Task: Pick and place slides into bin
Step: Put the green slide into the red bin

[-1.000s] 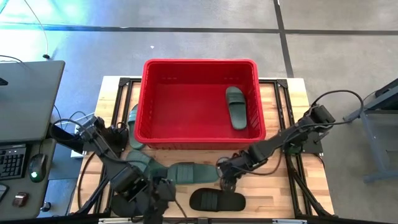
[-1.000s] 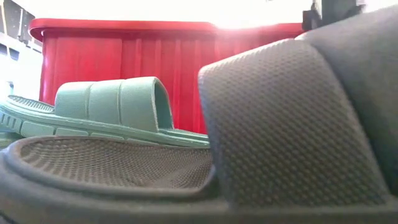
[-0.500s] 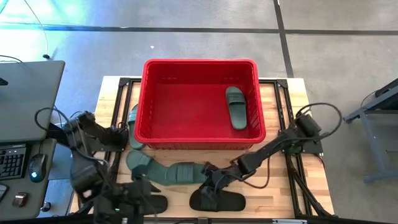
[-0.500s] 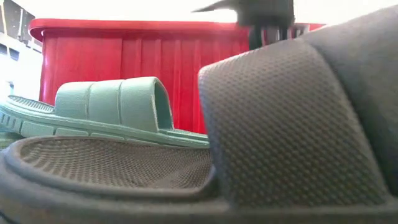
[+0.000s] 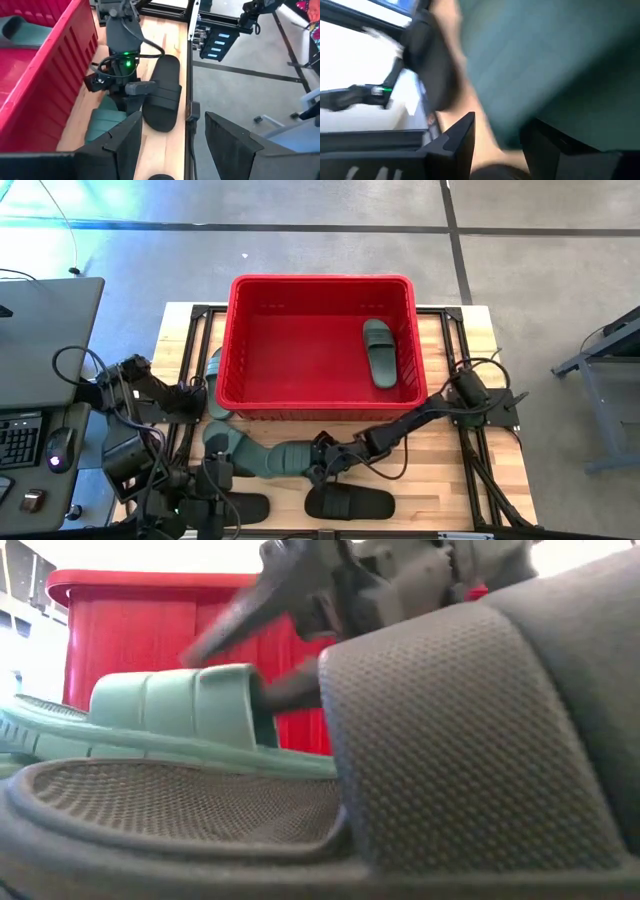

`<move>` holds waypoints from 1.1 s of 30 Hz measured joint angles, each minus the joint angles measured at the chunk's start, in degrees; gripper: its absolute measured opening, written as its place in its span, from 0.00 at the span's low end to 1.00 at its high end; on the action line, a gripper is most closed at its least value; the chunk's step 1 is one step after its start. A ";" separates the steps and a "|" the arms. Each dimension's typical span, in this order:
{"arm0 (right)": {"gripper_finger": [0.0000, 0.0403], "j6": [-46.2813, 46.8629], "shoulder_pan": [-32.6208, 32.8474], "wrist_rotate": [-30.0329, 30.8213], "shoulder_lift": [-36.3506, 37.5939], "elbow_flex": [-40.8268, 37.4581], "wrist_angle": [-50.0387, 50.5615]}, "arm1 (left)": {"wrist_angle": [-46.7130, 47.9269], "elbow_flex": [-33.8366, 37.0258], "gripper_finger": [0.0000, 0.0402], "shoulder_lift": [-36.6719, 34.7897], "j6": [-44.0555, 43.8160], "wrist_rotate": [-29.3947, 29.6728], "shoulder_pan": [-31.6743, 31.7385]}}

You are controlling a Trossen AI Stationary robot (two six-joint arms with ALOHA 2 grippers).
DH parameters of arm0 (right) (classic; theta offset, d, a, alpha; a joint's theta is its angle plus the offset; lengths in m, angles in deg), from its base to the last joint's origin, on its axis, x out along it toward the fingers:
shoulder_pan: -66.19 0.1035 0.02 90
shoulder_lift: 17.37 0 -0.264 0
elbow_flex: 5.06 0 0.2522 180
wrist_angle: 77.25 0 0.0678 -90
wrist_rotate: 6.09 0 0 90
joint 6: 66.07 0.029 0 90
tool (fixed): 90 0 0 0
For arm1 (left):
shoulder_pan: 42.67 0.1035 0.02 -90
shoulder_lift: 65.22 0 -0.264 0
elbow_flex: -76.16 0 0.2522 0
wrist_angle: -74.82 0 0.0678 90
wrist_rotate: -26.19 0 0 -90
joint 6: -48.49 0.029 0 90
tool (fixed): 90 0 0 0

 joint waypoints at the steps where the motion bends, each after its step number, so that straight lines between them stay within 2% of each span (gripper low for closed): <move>1: 0.35 -0.96 -0.17 -0.02 -0.26 0.00 -1.96 | 0.02 0.00 0.50 0.00 0.41 0.00 0.00; 4: 0.34 -2.37 -0.89 0.41 -0.56 0.00 -5.49 | 0.40 0.00 0.50 0.00 0.61 -0.02 0.00; 7: 0.28 -4.21 -1.68 -0.03 -0.52 0.00 -5.91 | 0.70 0.00 0.50 0.00 0.61 -0.14 0.00; 10: 0.17 -4.90 -1.96 -0.94 -0.52 0.00 -6.82 | 1.03 0.00 0.50 0.00 0.61 -0.21 0.00; 13: 0.04 -4.67 -1.09 -1.33 -0.52 -0.09 -13.57 | 1.03 0.00 0.50 0.00 0.61 -0.24 0.00; 17: 0.04 0.29 1.19 1.04 -0.28 -0.09 -27.71 | 0.96 0.00 0.50 0.02 0.60 -0.24 0.00; 20: 0.01 -0.83 2.89 2.48 -0.13 -0.09 -38.07 | 0.94 0.00 0.50 0.02 0.59 -0.26 0.00; 23: 0.01 -1.08 4.26 4.23 1.10 -0.09 -43.85 | 0.89 0.00 0.50 0.02 0.56 -0.23 0.00; 25: 0.01 -4.36 4.90 5.48 2.27 -0.09 -46.13 | 0.79 0.00 0.50 0.02 0.59 -0.21 0.00; 29: 0.01 -11.74 5.55 7.56 5.92 -0.07 -44.39 | 0.72 -0.03 0.50 -0.02 0.62 0.38 0.00; 31: 0.00 -16.88 6.02 10.26 8.52 -0.07 -38.85 | 0.83 -0.02 0.50 -0.02 0.36 0.44 0.00; 33: 0.00 -21.66 6.72 15.41 12.19 -0.04 -31.72 | 0.93 -0.02 0.50 0.02 -0.41 1.01 0.00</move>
